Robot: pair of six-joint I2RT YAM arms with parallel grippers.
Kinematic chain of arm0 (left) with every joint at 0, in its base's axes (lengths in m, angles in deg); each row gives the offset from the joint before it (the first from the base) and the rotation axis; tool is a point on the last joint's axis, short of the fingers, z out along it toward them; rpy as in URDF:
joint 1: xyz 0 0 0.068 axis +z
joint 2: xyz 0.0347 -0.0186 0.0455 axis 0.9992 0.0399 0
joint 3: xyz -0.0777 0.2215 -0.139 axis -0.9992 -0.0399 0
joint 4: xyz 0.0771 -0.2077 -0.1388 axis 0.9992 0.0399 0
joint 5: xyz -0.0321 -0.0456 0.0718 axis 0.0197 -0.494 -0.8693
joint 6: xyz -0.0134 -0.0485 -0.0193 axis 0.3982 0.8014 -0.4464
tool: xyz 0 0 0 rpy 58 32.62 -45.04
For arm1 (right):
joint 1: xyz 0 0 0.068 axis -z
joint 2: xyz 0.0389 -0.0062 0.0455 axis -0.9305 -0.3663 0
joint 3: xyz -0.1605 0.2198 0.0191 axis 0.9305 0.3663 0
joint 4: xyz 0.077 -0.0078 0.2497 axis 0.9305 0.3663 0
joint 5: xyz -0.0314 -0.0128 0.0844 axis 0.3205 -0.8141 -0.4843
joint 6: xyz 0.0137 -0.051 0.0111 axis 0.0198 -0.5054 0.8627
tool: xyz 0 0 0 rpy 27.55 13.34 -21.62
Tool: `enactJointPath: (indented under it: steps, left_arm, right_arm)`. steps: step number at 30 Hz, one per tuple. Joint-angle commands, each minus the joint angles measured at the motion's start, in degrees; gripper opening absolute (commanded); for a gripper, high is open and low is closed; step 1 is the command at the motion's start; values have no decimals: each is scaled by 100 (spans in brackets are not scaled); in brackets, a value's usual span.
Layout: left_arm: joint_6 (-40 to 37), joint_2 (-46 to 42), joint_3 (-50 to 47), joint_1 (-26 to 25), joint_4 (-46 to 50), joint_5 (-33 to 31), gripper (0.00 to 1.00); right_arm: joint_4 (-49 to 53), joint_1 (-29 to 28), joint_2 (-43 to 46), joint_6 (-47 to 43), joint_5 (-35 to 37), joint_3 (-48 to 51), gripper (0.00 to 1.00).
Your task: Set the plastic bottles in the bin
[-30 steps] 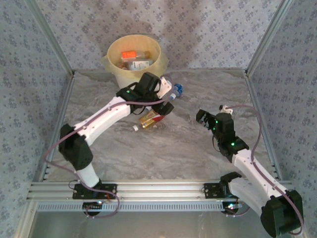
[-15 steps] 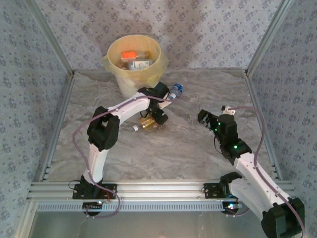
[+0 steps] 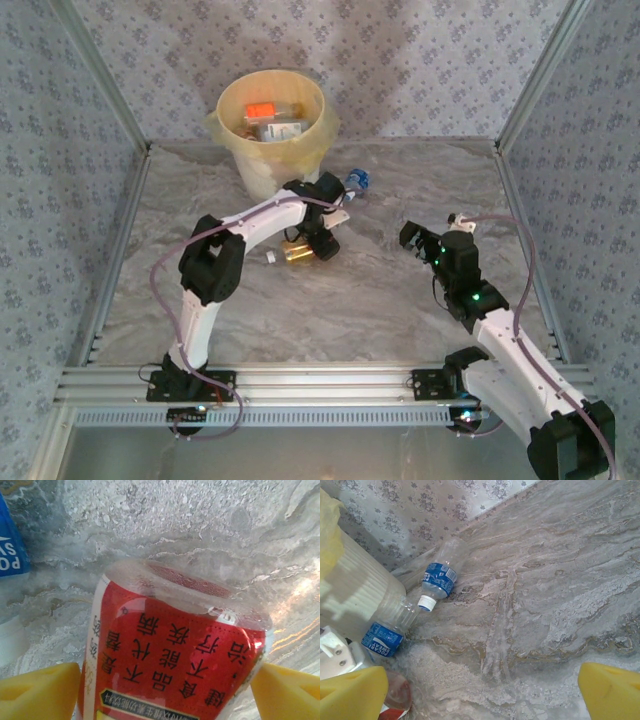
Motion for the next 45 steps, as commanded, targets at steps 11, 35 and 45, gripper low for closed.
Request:
enactJointPath:
  steps: [11, 35, 45]
  left_arm:
    - [-323, -151, -658, -47, -577, -125, 74]
    - [1969, -2679, -425, 940, -3462, 1422, 56]
    - [2454, -2841, -168, 1272, -5541, 650, 56]
  right_arm:
    - [61, 45, 4, -4, 87, -33, 100]
    - [-1133, -62, -121, -582, -1450, -489, 100]
    - [-1087, -111, -168, -460, -1428, -527, 100]
